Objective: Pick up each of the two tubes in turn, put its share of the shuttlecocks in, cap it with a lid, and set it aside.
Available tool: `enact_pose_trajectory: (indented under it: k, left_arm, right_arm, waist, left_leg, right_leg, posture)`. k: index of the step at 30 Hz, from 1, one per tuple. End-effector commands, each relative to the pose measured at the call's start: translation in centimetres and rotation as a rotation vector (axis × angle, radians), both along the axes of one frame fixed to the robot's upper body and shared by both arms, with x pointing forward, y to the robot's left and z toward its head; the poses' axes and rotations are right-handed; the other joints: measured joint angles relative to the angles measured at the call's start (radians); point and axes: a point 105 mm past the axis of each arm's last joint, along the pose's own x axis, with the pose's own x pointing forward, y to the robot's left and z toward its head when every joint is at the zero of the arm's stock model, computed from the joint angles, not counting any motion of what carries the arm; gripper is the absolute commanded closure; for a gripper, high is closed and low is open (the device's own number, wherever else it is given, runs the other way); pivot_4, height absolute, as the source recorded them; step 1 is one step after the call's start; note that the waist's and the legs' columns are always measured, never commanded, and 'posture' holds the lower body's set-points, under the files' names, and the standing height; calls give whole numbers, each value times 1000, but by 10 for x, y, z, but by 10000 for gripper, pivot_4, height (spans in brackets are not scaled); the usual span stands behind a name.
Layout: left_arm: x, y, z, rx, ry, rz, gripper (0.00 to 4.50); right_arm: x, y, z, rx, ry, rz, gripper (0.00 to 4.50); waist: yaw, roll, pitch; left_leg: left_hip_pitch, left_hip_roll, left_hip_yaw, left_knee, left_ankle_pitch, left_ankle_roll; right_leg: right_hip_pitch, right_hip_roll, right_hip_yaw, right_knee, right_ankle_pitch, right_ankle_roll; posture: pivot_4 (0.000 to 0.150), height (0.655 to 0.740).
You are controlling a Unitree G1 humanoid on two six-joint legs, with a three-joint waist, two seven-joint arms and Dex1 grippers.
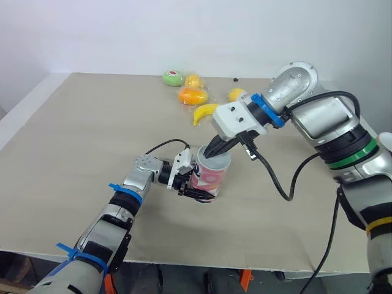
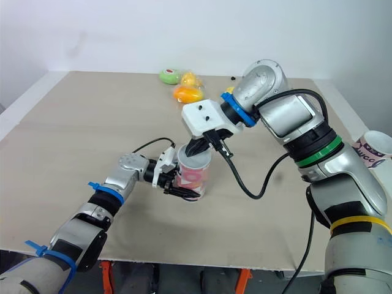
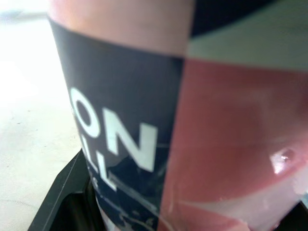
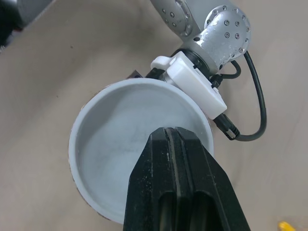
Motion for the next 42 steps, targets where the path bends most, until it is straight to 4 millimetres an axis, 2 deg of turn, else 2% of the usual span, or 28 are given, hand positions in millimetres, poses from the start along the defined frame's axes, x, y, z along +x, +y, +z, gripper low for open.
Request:
enact_pose_trajectory:
  k: [1,3,7,10,13,15,17,18,19,20,21,22,23,25,28,29,30,34,37,42]
  left_arm:
    - [-1,10,-24,93,58,40,14973]
    - [-1,9,-23,86,57,41,14973]
    - [-1,8,-22,73,53,44,14973]
    - [-1,7,-22,66,53,47,14973]
    - [-2,6,-22,60,53,47,14973]
    - [-2,4,-22,55,52,47,14973]
    - [-3,2,-22,47,44,42,14973]
    - [-4,1,-23,42,40,40,14973]
    - [-4,0,-23,39,38,37,14973]
    - [-5,-1,-24,36,33,37,14973]
    - [-5,-2,-24,32,31,37,14973]
    - [-5,-3,-24,29,30,36,14973]
    - [-6,-4,-24,24,27,32,14973]
    - [-6,-7,-21,6,20,29,14973]
    - [-7,-10,-14,-33,22,18,5280]
    - [-9,-10,-13,-41,27,5,1493]
    - [-10,-10,-12,-44,31,-4,374]
    - [-11,-7,-1,-93,15,-16,374]
    - [-10,-3,4,-93,-6,-15,374]
    - [-6,20,13,-75,-41,2,374]
  right_arm:
    - [4,-11,-48,-187,60,-8,44558]
    - [7,-8,-45,-154,61,-17,44558]
    - [1,4,-9,52,115,-16,44558]
    - [-3,-2,16,155,125,-34,44558]
    - [-2,-13,29,201,121,-82,36190]
    - [-6,-21,36,232,115,-101,26814]
    - [-12,-32,48,293,99,-124,19964]
    - [-15,-37,53,324,88,-142,14169]
    - [-18,-40,56,342,83,-144,12786]
    - [-20,-41,59,369,75,-148,7236]
    - [-21,-41,63,409,76,-159,3855]
    - [-23,-42,65,442,80,-169,880]
    - [-24,-43,67,475,88,-186,880]
    - [-28,-50,62,517,104,-230,880]
    - [-38,-58,41,560,146,-302,0]
    - [-41,-59,34,569,156,-324,0]
    - [-43,-60,30,575,161,-337,0]
    - [-47,-63,5,657,213,-439,0]
    - [-49,-62,-4,682,218,-482,0]
    - [-48,-69,-15,712,228,-564,0]
  waist:
    - [-1,-4,-5]
    - [-1,-5,-6]
    - [-2,-8,-9]
    - [-1,-6,-7]
    - [3,-5,-6]
    - [6,-5,-5]
    - [7,-4,-5]
    - [7,-4,-5]
    - [7,-4,-5]
    - [7,-4,-5]
    - [6,-4,-5]
    - [5,-4,-4]
    - [6,-4,-4]
    - [9,-4,-4]
    - [14,-4,-4]
    - [14,-4,-4]
    - [14,-4,-4]
    - [15,-3,-3]
    - [15,0,0]
    - [13,0,4]
  left_leg:
    - [1,0,0,0,0,0]
    - [4,1,1,-1,-1,-2]
    - [5,3,2,-2,-2,-3]
    - [5,3,3,-2,-2,-3]
    - [-4,3,3,-2,0,-1]
    - [-9,2,2,-2,0,0]
    - [-11,0,1,-2,0,0]
    - [-11,0,1,-2,0,0]
    - [-11,-1,1,-3,0,0]
    - [-11,-1,0,-3,0,0]
    - [-11,-1,0,-3,0,0]
    - [-11,-1,0,-3,0,0]
    - [-11,-1,0,-3,0,0]
    - [-11,-1,0,-2,0,0]
    - [-12,-2,0,-1,0,0]
    - [-15,-3,2,-1,0,0]
    - [-17,-3,1,-1,0,0]
    - [-21,-3,-1,-2,0,1]
    - [-23,-3,-2,-2,-1,2]
    - [-24,-2,-3,-1,-1,3]
  right_leg:
    - [1,0,0,0,0,0]
    - [3,0,0,0,-1,-2]
    - [3,0,0,0,1,-4]
    - [1,0,0,0,1,-5]
    - [-2,0,0,0,2,-4]
    - [-7,0,0,0,5,1]
    - [-7,0,0,0,4,1]
    - [-7,0,1,0,4,2]
    - [-7,0,1,-1,2,4]
    - [-7,0,1,-1,2,5]
    - [-7,0,1,-1,2,5]
    - [-7,0,1,-1,2,5]
    - [-7,0,1,-1,2,5]
    - [-7,0,1,-1,2,5]
    - [-6,-2,1,-3,0,3]
    - [-8,-3,2,-3,3,8]
    - [-9,-3,2,-2,3,8]
    - [-13,-1,1,-2,3,6]
    - [-14,-1,1,-2,3,5]
    - [-15,0,0,-2,3,6]
  posture:
    - [1500,7400]
    - [1500,7400]
    - [1500,7400]
    - [1500,7400]
    - [1500,7400]
    - [1500,7400]
    - [1500,7400]
    - [1500,7400]
    - [1500,7400]
    - [1500,7400]
    - [1500,7400]
    - [1500,7400]
    - [1500,7400]
    - [1500,7400]
    - [1500,7400]
    - [1500,7400]
    - [1500,7400]
    - [1500,7400]
    - [1500,7400]
    - [1500,7400]
